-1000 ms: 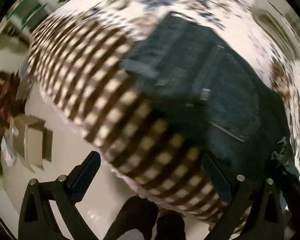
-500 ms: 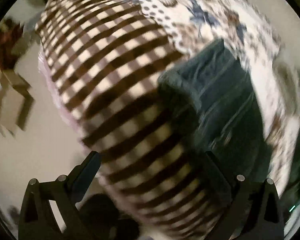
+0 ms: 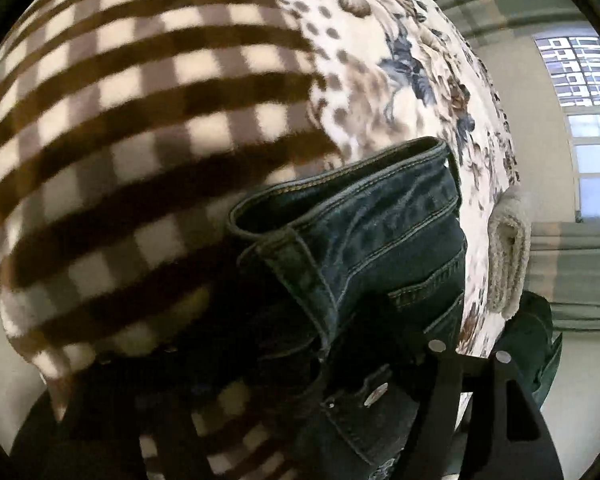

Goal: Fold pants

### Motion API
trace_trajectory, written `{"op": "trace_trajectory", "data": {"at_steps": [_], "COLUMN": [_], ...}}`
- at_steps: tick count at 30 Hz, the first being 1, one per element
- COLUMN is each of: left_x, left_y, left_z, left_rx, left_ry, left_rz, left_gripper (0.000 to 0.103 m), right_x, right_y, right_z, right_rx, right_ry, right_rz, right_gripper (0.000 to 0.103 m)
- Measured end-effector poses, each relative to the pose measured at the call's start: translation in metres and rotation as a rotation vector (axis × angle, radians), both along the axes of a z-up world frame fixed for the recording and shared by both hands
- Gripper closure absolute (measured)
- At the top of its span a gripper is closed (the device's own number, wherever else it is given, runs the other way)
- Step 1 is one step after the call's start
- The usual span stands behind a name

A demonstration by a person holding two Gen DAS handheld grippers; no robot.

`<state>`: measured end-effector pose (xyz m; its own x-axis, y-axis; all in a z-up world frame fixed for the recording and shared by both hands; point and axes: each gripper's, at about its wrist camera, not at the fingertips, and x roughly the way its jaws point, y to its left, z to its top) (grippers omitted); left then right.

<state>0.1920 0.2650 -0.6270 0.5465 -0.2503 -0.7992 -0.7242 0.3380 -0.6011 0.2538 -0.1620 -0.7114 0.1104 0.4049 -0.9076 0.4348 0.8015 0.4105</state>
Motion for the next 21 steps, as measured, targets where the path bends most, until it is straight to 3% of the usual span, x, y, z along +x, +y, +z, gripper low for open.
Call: {"op": "trace_trajectory", "data": {"at_steps": [3, 5, 7, 8, 9, 14, 18, 21], "left_x": [-0.002, -0.001, 0.004, 0.005, 0.007, 0.007, 0.003, 0.0], "left_y": [0.003, 0.007, 0.006, 0.006, 0.003, -0.009, -0.029, -0.059], "left_z": [-0.007, -0.006, 0.004, 0.009, 0.016, 0.049, 0.091, 0.131], "left_rx": [-0.011, -0.009, 0.031, 0.056, 0.079, 0.208, 0.314, 0.416], "left_ry": [-0.022, -0.047, -0.067, -0.067, -0.086, -0.147, -0.197, -0.244], "left_rz": [0.03, 0.087, 0.116, 0.112, 0.09, 0.01, -0.052, -0.129], "left_gripper": [0.025, 0.025, 0.045, 0.064, 0.072, 0.078, 0.08, 0.08], "right_x": [-0.002, -0.004, -0.006, -0.006, -0.007, -0.008, -0.005, -0.004], "right_y": [-0.003, -0.004, -0.003, -0.003, -0.002, -0.006, -0.016, -0.025], "right_z": [0.002, 0.0, -0.001, 0.0, 0.001, 0.007, 0.015, 0.03], "right_rx": [0.028, 0.037, 0.037, 0.036, 0.036, 0.013, -0.114, -0.371], "right_ry": [0.0, 0.006, 0.011, 0.008, 0.003, -0.016, 0.004, 0.025], "right_rz": [-0.022, -0.023, -0.015, -0.012, -0.009, 0.005, 0.046, 0.11], "right_gripper": [0.033, 0.033, 0.033, 0.033, 0.033, 0.033, 0.025, 0.018]}}
